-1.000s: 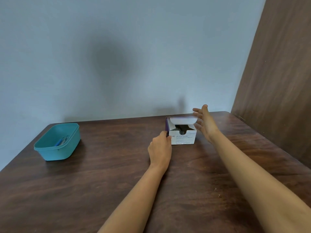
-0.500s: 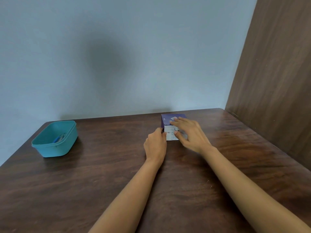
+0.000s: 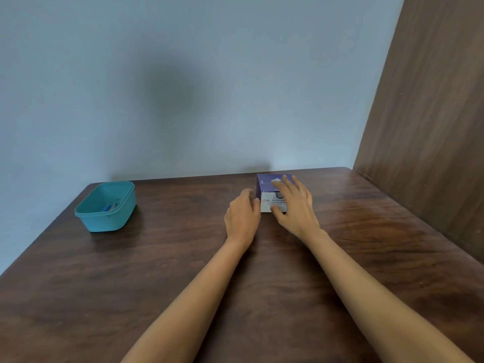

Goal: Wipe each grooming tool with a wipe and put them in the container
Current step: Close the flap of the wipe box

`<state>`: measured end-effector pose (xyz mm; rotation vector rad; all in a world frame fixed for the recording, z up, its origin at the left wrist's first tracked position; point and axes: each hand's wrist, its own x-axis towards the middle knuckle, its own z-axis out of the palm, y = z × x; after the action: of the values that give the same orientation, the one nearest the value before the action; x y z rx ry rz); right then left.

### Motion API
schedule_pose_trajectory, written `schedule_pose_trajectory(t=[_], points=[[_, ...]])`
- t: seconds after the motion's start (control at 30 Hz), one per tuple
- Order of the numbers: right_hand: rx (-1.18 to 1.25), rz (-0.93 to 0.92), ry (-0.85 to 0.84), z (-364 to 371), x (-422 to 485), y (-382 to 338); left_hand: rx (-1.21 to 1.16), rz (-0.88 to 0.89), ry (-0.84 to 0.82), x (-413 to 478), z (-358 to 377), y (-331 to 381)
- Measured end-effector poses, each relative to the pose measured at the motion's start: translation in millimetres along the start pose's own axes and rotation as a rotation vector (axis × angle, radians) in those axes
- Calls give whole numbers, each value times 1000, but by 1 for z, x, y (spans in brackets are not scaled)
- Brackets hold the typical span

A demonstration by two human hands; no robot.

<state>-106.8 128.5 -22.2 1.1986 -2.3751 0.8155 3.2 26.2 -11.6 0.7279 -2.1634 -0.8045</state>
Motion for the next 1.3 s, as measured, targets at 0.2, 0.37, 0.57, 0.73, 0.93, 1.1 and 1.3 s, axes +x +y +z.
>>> schedule_pose_trajectory(t=[0.2, 0.37, 0.57, 0.73, 0.93, 1.1, 1.3], points=[[22, 212, 3, 4, -6, -15, 276, 36, 244, 20, -66, -31], [-5, 280, -34, 10, -9, -27, 519, -225, 330, 31, -134, -85], [-4, 365, -84, 16, -7, -40, 404, -473, 405, 31, -190, -155], [31, 391, -78, 24, -6, -43, 216, -430, 338, 31, -201, -177], [55, 389, -58, 27, -2, -45, 127, -369, 406, 32, -180, -168], [73, 388, -67, 31, 3, -53, 111, -351, 411, 31, -146, -143], [85, 383, -84, 34, 5, -66, 100, -352, 402, 26, -108, -109]])
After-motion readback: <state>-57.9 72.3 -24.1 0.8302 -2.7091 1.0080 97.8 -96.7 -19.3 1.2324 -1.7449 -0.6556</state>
